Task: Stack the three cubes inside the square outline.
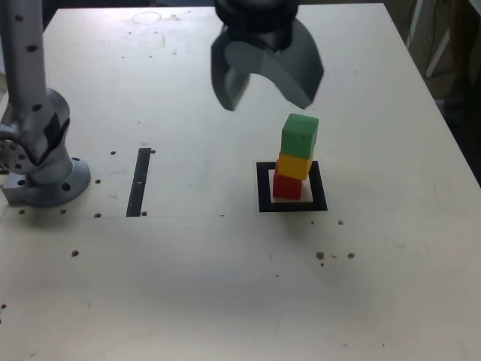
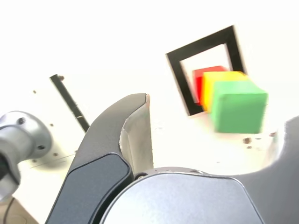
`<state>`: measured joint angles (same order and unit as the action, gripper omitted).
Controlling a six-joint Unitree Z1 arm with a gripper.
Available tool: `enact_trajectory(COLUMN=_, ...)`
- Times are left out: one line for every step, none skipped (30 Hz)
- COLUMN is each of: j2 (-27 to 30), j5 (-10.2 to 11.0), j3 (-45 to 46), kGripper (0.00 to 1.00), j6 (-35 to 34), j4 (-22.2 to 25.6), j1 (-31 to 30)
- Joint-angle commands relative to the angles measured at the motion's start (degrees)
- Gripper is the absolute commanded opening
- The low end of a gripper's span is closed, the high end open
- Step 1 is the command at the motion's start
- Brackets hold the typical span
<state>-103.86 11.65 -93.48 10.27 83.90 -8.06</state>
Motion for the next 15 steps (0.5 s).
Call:
enact_trajectory(j2=2.12, j5=0.30, j3=2.04, kGripper=1.00, j6=-0.98, j4=0.75, j1=-0.11)
enact_trajectory(j2=2.95, j5=0.30, j3=3.24, kGripper=1.00, j6=-1.58, j4=1.04, j1=-0.11)
enact_trajectory(j2=3.74, j5=0.21, j3=4.51, kGripper=1.00, j6=-2.24, j4=1.23, j1=-0.11)
enact_trajectory(j2=4.54, j5=0.04, j3=5.88, kGripper=1.00, j6=-2.95, j4=1.29, j1=-0.15)
enact_trajectory(j2=5.35, j5=-0.19, j3=7.28, kGripper=1.00, j6=-3.73, j4=1.22, j1=-0.24)
enact_trajectory(j2=6.14, j5=-0.43, j3=8.69, kGripper=1.00, j6=-4.54, j4=1.07, j1=-0.37)
enact_trajectory(j2=6.90, j5=-0.70, j3=10.09, kGripper=1.00, j6=-5.38, j4=0.88, j1=-0.55)
enact_trajectory(j2=7.88, j5=-1.08, j3=11.96, kGripper=1.00, j6=-6.48, j4=0.54, j1=-0.80)
enact_trajectory(j2=8.61, j5=-1.33, j3=13.34, kGripper=1.00, j6=-7.30, j4=0.25, j1=-1.00)
enact_trajectory(j2=9.30, j5=-1.58, j3=14.73, kGripper=1.00, j6=-8.08, j4=-0.08, j1=-1.17)
enact_trajectory(j2=9.97, j5=-1.84, j3=16.14, kGripper=1.00, j6=-8.78, j4=-0.49, j1=-1.31)
enact_trajectory(j2=10.61, j5=-2.11, j3=17.63, kGripper=1.00, j6=-9.42, j4=-1.01, j1=-1.38)
enact_trajectory(j2=11.23, j5=-2.38, j3=19.18, kGripper=1.00, j6=-10.00, j4=-1.63, j1=-1.42)
enact_trajectory(j2=11.84, j5=-2.64, j3=20.79, kGripper=1.00, j6=-10.54, j4=-2.34, j1=-1.43)
enact_trajectory(j2=12.44, j5=-2.86, j3=22.42, kGripper=1.00, j6=-11.07, j4=-3.11, j1=-1.43)
